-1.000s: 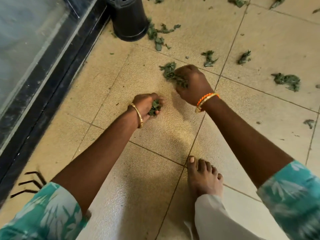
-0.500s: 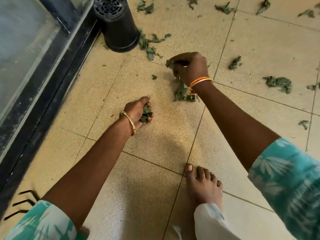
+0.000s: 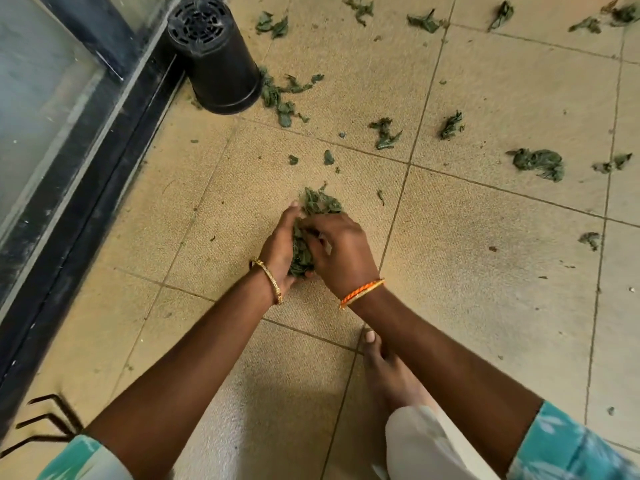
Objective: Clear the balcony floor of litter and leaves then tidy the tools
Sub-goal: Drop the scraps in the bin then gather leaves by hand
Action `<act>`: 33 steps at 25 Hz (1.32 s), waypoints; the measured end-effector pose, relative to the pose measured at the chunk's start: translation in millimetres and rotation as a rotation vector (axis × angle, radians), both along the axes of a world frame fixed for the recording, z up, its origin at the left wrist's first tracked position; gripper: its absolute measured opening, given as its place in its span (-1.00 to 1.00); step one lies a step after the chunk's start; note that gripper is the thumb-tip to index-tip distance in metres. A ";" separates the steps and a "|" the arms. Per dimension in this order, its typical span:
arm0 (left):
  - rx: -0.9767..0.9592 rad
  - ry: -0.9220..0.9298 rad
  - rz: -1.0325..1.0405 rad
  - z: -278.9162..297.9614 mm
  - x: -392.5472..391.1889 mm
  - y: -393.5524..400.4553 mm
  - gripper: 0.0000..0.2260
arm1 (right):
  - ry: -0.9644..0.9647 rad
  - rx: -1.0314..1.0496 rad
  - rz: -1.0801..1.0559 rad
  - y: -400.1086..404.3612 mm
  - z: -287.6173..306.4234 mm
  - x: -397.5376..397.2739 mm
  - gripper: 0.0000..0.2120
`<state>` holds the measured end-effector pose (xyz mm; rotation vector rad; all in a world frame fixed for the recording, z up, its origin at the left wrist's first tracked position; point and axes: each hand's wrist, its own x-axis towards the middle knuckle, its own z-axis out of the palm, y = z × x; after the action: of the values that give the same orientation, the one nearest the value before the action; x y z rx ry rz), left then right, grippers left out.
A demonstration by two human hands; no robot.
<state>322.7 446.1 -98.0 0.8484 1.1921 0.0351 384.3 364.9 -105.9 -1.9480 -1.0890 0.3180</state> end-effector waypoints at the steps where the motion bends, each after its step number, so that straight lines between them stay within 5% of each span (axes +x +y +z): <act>1: 0.067 0.062 -0.015 -2.1 -1.3 1.4 -0.65 | -0.003 -0.011 0.034 -4.9 0.1 -0.8 -0.76; 6: 0.306 0.214 -0.104 -5.2 -9.0 13.2 -0.83 | 0.102 -0.110 -0.107 -9.0 -2.8 40.0 -0.70; 10: 0.421 0.277 -0.138 -6.1 -16.3 18.8 -0.81 | -0.114 -0.493 0.302 8.0 -16.8 52.3 -0.43; 13: 0.461 0.285 -0.112 -12.6 -18.4 22.2 -0.80 | -0.223 -0.311 0.292 11.2 -30.2 41.7 -0.65; 17: 0.487 0.253 -0.083 -12.1 -19.4 18.7 -0.78 | -0.051 -0.034 0.072 7.8 -12.1 35.0 -0.81; 22: 0.086 -0.003 0.102 -5.0 -20.7 10.2 -0.76 | 0.170 -0.056 0.116 10.7 18.3 -13.6 -0.51; 25: -0.136 -0.195 0.165 -11.7 -27.9 12.0 -0.73 | -0.011 -0.136 0.213 6.7 21.9 -30.2 -0.35; 28: -0.126 -0.187 0.195 -12.1 -32.1 15.4 -0.71 | 0.013 -0.144 0.268 6.0 20.5 -23.1 -0.39; 31: -0.074 -0.123 0.203 -3.6 -34.2 21.3 -0.72 | 0.165 -0.064 0.038 13.5 8.8 15.6 -0.53; 33: -0.042 -0.075 0.253 2.6 -36.3 26.6 -0.76 | 0.106 -0.132 -0.075 22.4 -3.3 52.7 -0.55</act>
<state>286.5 472.6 -95.5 0.6498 1.2192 0.2451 437.0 387.3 -109.2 -2.0579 -0.9447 0.4564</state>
